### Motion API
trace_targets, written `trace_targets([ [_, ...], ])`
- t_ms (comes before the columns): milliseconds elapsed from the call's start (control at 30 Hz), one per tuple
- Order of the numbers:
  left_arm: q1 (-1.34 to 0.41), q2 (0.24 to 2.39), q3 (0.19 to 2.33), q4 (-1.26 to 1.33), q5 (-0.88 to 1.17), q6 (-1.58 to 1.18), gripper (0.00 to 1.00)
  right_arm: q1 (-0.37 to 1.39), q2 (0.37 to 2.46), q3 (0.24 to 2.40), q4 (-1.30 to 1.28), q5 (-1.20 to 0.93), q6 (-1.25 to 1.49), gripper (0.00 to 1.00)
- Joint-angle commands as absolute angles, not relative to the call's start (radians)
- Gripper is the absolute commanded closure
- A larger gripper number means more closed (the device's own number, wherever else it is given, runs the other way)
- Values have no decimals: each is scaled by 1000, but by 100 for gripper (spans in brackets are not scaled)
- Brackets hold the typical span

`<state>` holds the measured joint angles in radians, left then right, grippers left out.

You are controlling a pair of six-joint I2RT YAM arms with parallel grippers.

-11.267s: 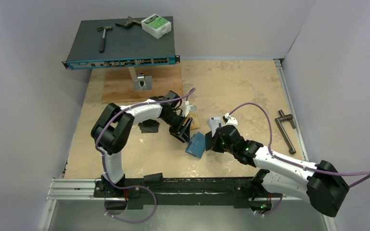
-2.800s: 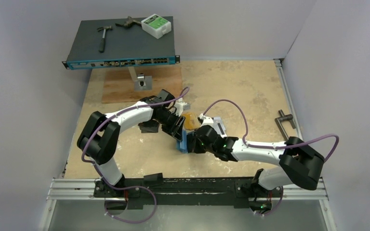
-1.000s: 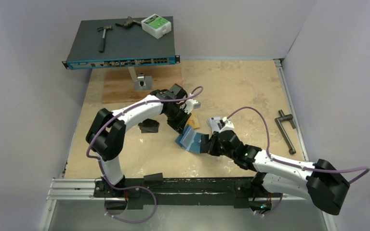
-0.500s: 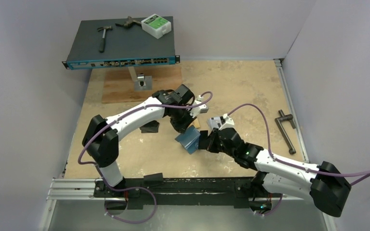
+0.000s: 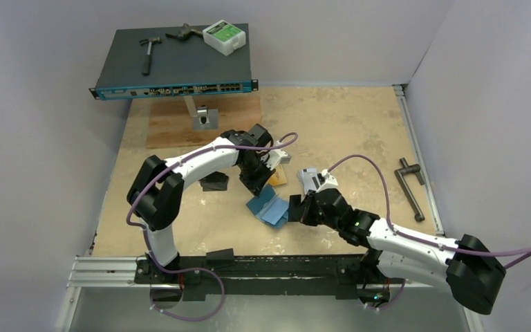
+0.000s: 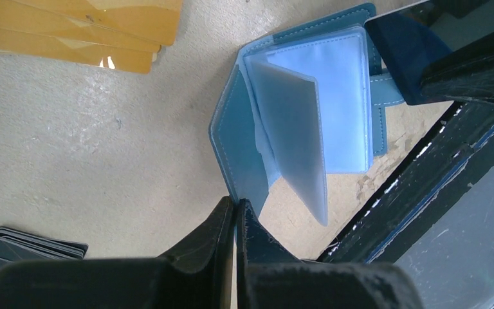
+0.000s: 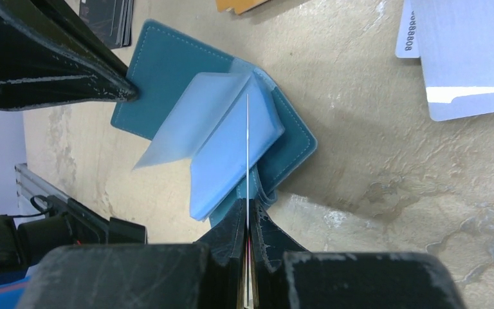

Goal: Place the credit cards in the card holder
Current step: Open the card holder at the center of the board.

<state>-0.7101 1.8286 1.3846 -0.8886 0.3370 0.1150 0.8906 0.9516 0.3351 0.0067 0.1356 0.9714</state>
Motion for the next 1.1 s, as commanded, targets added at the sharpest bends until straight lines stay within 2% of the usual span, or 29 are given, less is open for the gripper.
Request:
trace_targets([
  [0,-700,1833,1375,-865,374,101,100,888,972,332,49,89,960,100],
  [300,-700,1807,1367,-856,380,99,100,887,988,334,66,33,934,100],
  [567,-700,1796,1353,-843,377,96,100,888,906,279,34,-58,955,100],
  [1067,-700,1790,1348,-838,386,93,100,888,949,224,117,-189,952,100],
])
